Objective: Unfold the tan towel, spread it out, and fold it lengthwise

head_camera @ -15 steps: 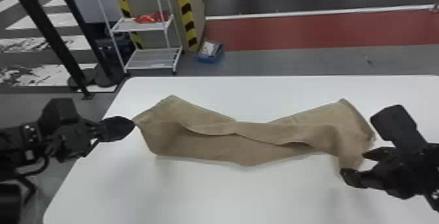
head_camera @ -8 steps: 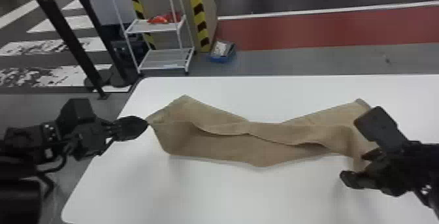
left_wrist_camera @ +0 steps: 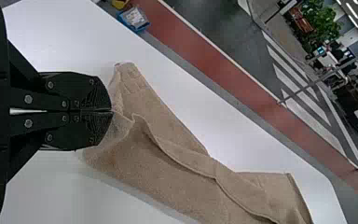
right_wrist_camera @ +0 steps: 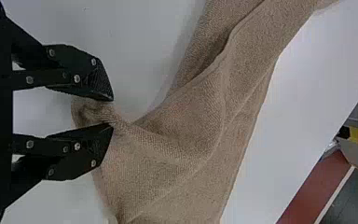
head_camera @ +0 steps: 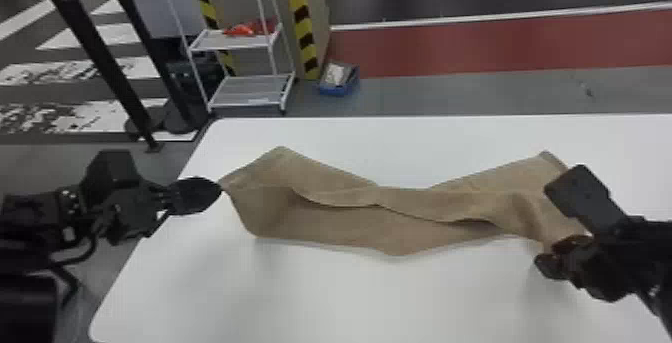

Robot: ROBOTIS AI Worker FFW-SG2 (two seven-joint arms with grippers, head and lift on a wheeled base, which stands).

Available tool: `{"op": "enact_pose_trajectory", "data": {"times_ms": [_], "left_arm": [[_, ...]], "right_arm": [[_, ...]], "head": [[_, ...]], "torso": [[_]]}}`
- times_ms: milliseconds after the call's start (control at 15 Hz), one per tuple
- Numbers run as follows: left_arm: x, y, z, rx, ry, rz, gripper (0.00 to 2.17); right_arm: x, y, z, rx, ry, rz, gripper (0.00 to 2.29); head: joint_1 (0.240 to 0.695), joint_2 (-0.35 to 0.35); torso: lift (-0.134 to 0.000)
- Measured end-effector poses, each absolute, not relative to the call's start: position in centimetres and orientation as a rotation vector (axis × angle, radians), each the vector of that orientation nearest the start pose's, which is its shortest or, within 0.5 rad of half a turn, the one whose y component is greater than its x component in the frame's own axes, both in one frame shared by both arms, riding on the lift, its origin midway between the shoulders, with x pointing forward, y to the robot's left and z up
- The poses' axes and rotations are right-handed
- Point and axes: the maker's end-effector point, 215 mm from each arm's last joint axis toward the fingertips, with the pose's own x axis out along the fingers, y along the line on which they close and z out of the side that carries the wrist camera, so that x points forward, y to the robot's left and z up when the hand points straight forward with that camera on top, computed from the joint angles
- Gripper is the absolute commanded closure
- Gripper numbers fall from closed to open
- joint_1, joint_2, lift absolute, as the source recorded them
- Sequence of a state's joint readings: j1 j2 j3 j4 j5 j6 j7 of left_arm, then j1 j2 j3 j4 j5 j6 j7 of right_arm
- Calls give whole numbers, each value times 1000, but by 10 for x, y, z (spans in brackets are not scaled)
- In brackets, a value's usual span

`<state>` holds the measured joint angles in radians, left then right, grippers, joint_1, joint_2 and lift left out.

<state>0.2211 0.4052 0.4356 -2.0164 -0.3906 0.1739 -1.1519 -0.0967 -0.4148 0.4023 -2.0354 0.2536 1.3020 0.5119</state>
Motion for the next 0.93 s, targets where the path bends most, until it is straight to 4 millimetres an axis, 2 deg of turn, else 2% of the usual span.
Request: {"op": "enact_pose_trajectory", "data": {"times_ms": [267, 467, 600, 800, 933], "left_arm": [[457, 375, -312, 795, 393, -656, 1413], [461, 382, -305, 802, 377, -626, 1416], [460, 391, -295, 800, 365, -607, 1416], [448, 398, -282, 792, 351, -587, 1413], [433, 401, -283, 784, 359, -586, 1413]], "right_arm": [[474, -228, -446, -510, 889, 407, 1264], [488, -279, -409, -447, 826, 308, 1264], [488, -314, -377, -390, 759, 262, 1264], [466, -346, -350, -347, 706, 263, 1264], [447, -355, -338, -346, 690, 284, 1264]], "head": [[695, 182], [695, 130], [695, 93], [695, 71], [695, 59]], "torso": [[-123], [-123], [-123], [-123], [-123]]}}
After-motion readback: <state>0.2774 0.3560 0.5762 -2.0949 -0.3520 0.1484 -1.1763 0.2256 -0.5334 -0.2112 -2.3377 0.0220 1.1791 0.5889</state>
